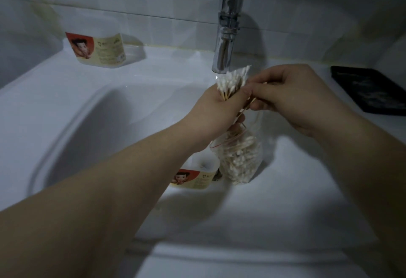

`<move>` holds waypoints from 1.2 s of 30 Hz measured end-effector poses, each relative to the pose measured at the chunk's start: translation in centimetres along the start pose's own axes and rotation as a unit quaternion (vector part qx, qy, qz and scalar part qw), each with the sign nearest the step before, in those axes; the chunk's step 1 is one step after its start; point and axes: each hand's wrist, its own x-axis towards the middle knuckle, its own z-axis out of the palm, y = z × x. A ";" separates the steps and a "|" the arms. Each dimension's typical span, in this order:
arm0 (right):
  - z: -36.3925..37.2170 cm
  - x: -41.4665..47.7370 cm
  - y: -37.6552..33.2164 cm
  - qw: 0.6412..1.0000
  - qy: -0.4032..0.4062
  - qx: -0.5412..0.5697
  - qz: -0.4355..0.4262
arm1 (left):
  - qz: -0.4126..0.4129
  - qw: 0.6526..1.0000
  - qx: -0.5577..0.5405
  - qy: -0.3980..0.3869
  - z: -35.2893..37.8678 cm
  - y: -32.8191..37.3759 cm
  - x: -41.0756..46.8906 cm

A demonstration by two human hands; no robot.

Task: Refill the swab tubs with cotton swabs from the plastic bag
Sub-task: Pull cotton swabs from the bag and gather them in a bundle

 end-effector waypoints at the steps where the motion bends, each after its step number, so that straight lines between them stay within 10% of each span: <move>1: 0.1 0.1 0.1 1.000 0.006 0.021 0.005 | 0.013 1.000 0.004 -0.011 0.0 0.0 0.0; 18: 0.9 -0.2 0.7 0.986 -0.023 -0.149 -0.070 | -0.030 0.999 0.027 0.033 -0.2 -0.5 0.4; 36: 0.3 -1.0 0.0 0.994 -0.064 -0.066 -0.066 | -0.021 0.998 0.035 0.041 -0.1 0.1 0.2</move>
